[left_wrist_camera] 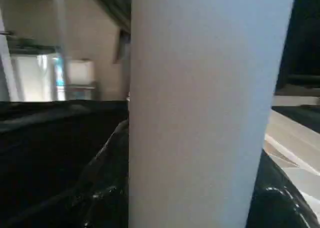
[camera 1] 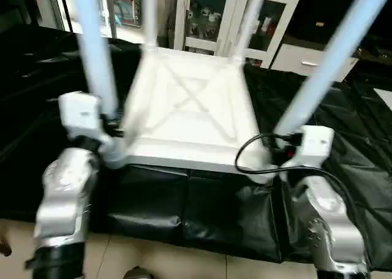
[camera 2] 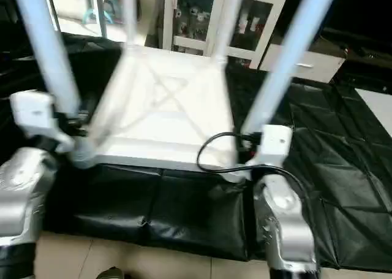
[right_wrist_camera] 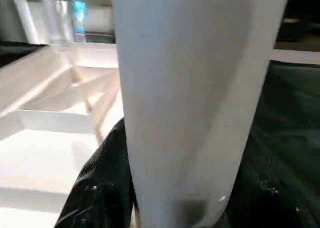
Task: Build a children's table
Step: Flip table
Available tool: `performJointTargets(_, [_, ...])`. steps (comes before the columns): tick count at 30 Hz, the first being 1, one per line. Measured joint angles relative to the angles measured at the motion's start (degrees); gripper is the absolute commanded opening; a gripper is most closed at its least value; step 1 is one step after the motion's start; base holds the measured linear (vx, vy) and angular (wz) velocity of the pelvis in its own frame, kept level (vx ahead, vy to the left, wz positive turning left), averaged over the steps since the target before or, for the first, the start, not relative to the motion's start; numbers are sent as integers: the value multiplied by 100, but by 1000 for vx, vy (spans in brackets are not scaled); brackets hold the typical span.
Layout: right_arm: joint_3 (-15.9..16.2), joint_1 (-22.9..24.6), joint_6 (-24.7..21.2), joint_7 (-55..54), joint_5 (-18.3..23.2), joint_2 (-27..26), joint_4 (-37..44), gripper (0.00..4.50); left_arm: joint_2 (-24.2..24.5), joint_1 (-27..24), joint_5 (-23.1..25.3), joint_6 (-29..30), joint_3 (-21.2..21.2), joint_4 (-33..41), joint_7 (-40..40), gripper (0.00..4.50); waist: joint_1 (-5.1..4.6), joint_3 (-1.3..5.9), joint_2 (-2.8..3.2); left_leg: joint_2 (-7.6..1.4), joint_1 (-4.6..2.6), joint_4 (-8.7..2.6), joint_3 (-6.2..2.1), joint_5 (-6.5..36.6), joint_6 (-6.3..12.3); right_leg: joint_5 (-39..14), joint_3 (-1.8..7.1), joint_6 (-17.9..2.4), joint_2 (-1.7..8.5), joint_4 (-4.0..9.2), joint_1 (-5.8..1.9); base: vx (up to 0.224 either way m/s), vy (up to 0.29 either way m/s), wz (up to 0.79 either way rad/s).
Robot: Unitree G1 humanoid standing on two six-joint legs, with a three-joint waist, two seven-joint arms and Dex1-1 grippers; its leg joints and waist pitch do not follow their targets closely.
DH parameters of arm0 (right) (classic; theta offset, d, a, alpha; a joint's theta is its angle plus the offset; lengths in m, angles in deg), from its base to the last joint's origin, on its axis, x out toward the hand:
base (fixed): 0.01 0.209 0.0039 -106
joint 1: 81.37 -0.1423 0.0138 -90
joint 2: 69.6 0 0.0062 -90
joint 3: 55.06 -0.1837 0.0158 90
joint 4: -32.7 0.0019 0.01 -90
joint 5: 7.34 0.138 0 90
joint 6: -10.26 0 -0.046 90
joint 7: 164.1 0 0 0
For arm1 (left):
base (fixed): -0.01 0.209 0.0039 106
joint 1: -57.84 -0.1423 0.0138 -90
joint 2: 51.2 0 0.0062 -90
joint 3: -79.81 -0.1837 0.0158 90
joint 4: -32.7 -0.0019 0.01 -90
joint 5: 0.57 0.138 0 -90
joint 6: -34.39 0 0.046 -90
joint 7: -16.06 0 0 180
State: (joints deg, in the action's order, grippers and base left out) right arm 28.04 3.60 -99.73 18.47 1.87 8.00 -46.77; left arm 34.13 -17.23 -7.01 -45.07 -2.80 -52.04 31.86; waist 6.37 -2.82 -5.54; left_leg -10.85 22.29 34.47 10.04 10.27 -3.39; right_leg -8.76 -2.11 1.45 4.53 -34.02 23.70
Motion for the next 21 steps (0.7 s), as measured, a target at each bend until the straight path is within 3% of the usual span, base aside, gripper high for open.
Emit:
performJointTargets(4, [-118, 29, -74, -128, -35, 19, 69, 178, -58, 43, 21, -4, -202, -32, 31, 195, -128, -11, 20, -3, 1, -3, 0, -5, -8, 0, 0, 0, -4, -1, 7, 0, 0, 0])
performJointTargets(7, [-117, 28, -116, -80, -7, 80, 87, 178, -74, 19, 61, 2, -246, 13, 26, 195, -175, -20, 52, -3, 0, -3, 0, -5, -9, 0, 2, 0, -7, 2, 8, 0, 0, 0])
performJointTargets(13, [-89, -17, -199, 96, 13, 193, 78, 178, -28, -207, 63, 28, -246, 283, 12, 193, -283, -17, 52, -5, 0, -3, 0, -5, -8, -7, 1, 1, -8, 1, 8, 0, 0, 0])
performJointTargets(15, [-89, -22, -197, 148, 37, 200, 66, 248, -5, -221, 65, 48, -246, 311, 9, 193, -297, -16, 49, -4, 0, -3, 0, -6, -8, -7, 2, 1, -8, 1, 8, 0, 0, 0])
performJointTargets(17, [-54, -25, -197, 206, 37, 227, 46, 248, -5, -223, 94, 84, -247, 347, -6, 193, -300, -15, 47, -5, 0, -3, 0, -6, -8, -7, 2, 1, -8, 2, 8, 0, 0, 0])
performJointTargets(19, [-50, -33, -197, 249, 40, 225, 46, 281, -26, -236, 33, 179, -227, 410, -2, 193, -299, -15, 45, -5, 0, -3, 0, -6, -8, -7, 2, 1, -8, 1, 9, 0, 0, 0])
performJointTargets(20, [-50, -39, -197, 268, 41, 225, 44, 293, -13, -261, -1, 211, -225, 454, 2, 249, -300, -15, 45, -5, 0, -3, 0, -6, -8, -7, 2, 0, -8, 1, 9, 0, 0, 0])
performJointTargets(21, [-49, -41, -197, 292, 45, 225, 43, 295, 2, -292, -48, 235, -224, 500, 15, 263, -303, -15, 45, -5, 1, -3, 1, -6, -8, -8, 2, 0, -8, 1, 10, 0, 0, 0])
